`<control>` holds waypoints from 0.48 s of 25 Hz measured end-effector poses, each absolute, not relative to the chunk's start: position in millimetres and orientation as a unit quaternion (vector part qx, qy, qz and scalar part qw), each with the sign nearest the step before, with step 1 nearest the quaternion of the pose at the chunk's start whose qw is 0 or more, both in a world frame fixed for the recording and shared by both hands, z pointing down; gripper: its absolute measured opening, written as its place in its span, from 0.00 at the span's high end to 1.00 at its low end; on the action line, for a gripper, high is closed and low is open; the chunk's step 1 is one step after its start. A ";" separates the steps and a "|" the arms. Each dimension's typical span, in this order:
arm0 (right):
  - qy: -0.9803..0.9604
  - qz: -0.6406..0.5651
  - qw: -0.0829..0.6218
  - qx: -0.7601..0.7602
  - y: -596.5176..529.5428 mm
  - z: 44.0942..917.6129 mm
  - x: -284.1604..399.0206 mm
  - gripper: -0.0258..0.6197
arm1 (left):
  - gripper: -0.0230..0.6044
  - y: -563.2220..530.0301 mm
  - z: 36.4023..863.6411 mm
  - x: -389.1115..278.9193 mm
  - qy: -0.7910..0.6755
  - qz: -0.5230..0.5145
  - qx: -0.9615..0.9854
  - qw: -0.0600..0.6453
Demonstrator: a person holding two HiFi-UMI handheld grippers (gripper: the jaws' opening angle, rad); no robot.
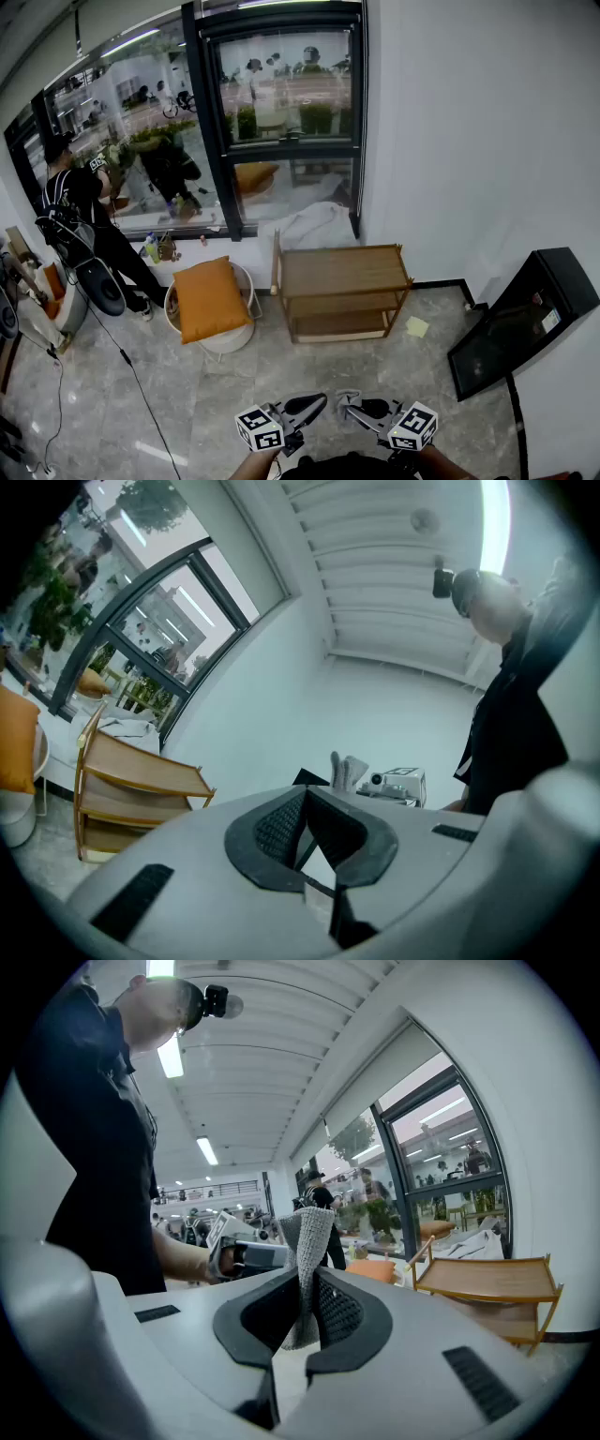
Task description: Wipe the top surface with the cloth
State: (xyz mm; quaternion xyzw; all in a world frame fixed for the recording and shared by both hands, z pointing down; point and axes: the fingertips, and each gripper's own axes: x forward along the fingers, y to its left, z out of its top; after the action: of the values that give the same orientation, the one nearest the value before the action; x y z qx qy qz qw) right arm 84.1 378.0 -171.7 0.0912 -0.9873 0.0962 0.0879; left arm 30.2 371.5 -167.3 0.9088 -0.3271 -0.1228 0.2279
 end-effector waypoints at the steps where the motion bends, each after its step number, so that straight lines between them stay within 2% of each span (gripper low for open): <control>1: -0.987 0.099 0.087 0.093 379.7 -171.3 81.2 0.91 | 0.94 373.9 -168.8 26.7 -0.327 -0.124 0.908 0.229; 12: -0.986 0.095 0.094 0.103 378.1 -171.6 65.2 0.91 | 0.94 380.8 -166.2 -1.5 -0.341 -0.125 0.904 0.226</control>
State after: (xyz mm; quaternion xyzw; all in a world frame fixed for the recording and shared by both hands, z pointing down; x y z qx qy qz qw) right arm 65.2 378.1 -171.6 0.1031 -0.9857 0.0945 0.0942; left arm -1.5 380.8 -166.2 0.9041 -0.3406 -0.1246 0.2258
